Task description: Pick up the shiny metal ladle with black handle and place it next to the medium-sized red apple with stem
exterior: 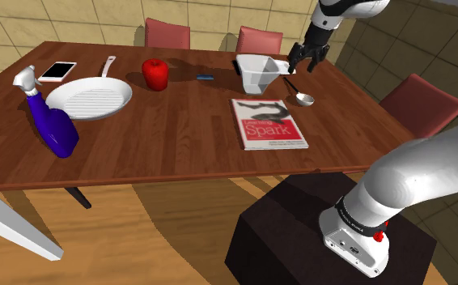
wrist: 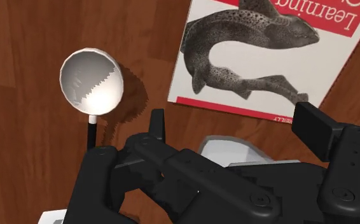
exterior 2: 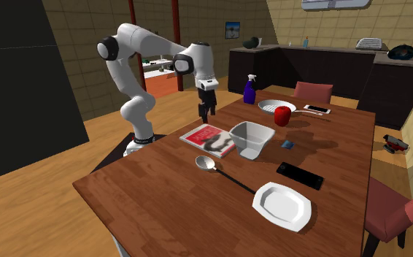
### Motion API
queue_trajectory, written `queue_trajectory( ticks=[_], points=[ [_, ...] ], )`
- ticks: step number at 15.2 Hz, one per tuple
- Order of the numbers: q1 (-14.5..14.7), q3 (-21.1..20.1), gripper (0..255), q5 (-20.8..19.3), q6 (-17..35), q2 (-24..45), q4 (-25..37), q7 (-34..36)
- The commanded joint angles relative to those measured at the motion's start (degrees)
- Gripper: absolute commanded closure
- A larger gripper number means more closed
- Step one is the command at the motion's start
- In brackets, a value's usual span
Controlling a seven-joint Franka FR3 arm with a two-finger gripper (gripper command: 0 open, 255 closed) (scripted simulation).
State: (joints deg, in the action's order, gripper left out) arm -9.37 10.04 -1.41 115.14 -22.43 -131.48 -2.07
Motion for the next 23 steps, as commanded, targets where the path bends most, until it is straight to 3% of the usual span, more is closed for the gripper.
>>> queue_trajectory(
  ticks=[1, 9, 18, 23],
  points=[
    [-0.6, 1.5, 0, 0.5, 2.5, 3.5, 1.2, -0.7],
    [-2.9, 6.5, 0, 5.2, 10.4, 18.1, 7.7, -4.1],
    [-7.5, 9.5, 0, 14.8, 14.9, 35.8, 19.3, -9.5],
    [-7.8, 9.0, 0, 16.1, 17.4, 38.0, 18.9, -10.3]
  ],
)
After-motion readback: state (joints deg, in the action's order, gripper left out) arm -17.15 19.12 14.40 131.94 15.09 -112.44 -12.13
